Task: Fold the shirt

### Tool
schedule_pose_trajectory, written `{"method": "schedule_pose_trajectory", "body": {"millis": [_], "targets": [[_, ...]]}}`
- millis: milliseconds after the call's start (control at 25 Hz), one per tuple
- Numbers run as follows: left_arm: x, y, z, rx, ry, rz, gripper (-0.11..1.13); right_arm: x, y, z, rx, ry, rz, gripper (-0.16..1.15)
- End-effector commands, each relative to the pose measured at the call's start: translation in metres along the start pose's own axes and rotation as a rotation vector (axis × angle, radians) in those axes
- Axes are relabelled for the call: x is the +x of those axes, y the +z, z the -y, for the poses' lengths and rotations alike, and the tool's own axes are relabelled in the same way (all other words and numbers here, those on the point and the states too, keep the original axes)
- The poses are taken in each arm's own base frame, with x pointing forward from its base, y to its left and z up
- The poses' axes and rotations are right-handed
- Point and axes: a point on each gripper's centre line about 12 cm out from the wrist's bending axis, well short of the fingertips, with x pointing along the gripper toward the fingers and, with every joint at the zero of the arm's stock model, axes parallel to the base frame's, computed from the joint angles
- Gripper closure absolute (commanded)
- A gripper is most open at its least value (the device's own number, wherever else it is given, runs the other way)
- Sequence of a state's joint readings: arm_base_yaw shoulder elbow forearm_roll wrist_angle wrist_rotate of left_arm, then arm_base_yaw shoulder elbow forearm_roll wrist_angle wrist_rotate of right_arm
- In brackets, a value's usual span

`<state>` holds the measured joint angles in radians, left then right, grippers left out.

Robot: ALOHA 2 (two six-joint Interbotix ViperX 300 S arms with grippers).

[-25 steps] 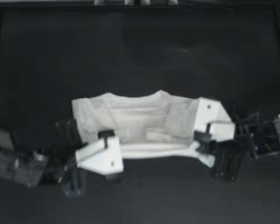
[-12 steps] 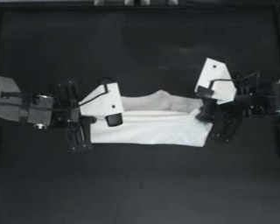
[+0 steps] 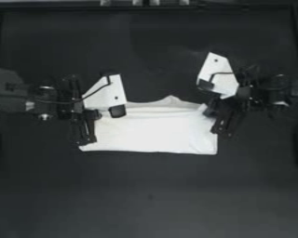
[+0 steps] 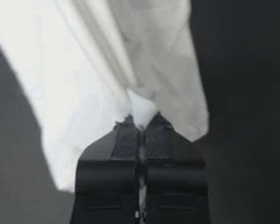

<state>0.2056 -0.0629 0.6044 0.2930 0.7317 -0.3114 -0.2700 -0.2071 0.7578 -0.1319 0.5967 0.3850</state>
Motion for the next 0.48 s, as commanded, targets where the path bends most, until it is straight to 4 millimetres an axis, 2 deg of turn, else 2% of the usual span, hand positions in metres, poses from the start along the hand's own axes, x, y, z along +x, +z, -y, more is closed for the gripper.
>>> {"method": "schedule_pose_trajectory", "body": {"millis": [40,360,480], "targets": [[0.005,0.001,-0.013,-0.009,0.014,-0.006,0.97,0.003,0.01,0.016,0.049,-0.014,0.031,0.93],[0.031,-0.002,-0.025,0.017,0.023,-0.055,0.97,0.027,0.011,0.031,0.077,-0.042,0.004,0.93],[0.036,0.001,-0.028,0.013,0.02,-0.048,0.92,0.037,0.008,0.035,0.084,-0.052,-0.026,0.93]]}}
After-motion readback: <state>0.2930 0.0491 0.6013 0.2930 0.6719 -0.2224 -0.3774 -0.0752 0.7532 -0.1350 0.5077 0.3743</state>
